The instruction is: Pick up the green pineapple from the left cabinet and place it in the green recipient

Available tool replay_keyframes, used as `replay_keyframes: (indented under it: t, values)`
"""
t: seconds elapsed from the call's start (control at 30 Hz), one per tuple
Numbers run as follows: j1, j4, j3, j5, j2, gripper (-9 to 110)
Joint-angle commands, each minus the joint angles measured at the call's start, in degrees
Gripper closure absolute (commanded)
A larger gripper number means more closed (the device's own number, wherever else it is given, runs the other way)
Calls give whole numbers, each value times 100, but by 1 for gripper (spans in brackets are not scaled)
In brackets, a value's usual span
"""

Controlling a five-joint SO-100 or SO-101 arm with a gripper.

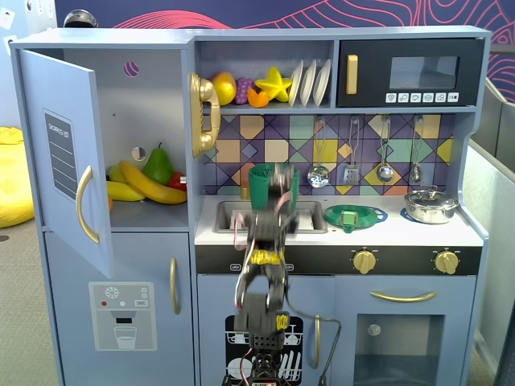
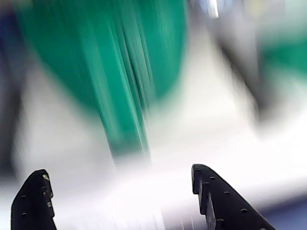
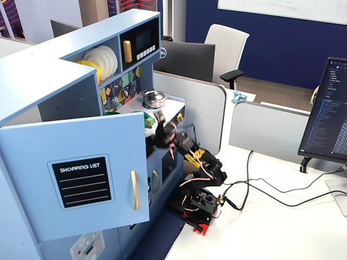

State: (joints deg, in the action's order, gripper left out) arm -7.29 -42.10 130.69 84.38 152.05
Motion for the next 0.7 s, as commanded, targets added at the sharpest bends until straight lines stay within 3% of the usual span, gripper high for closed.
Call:
replay_keyframes:
  t: [0.0,0.27,0.53,0.67]
  values:
    - [62,-308,1890,-9,1046,73]
    - [141,-1415,4069,-114,2725,75]
    - [378,-1890,4104,-984,3006,79]
    - [554,-2786,4104,-914,3006,83]
